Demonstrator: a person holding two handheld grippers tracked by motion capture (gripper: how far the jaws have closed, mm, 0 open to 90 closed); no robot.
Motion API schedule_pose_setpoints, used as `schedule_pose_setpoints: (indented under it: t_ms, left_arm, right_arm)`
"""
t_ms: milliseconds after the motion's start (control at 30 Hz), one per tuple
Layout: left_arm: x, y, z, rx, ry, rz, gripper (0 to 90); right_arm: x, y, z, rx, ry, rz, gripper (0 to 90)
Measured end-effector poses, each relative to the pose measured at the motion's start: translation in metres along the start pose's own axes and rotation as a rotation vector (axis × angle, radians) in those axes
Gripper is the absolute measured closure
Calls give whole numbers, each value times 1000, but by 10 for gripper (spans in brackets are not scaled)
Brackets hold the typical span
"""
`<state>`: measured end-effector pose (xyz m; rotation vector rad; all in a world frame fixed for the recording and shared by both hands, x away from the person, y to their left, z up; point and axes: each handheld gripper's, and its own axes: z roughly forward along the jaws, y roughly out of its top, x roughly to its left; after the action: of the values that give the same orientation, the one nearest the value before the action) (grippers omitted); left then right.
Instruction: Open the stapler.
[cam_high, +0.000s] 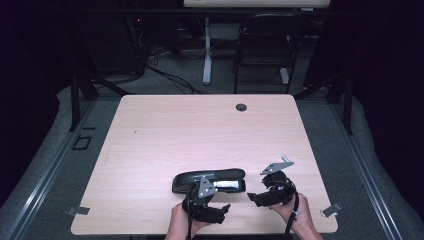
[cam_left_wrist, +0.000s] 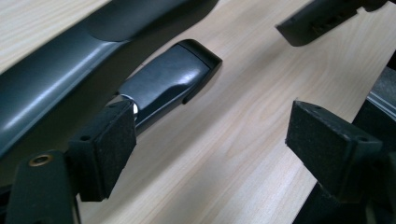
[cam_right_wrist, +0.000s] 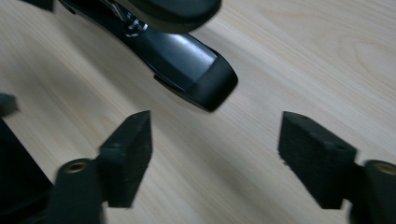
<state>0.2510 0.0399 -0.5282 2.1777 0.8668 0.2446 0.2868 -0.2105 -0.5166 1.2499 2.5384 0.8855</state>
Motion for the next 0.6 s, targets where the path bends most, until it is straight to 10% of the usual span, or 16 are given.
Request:
schedule_pose_setpoints:
  t_ms: [600]
  left_arm:
    - [4,-11,33,-85,95,-81,711]
  right_arm:
    - [35,4,43,-61,-60,-74,802]
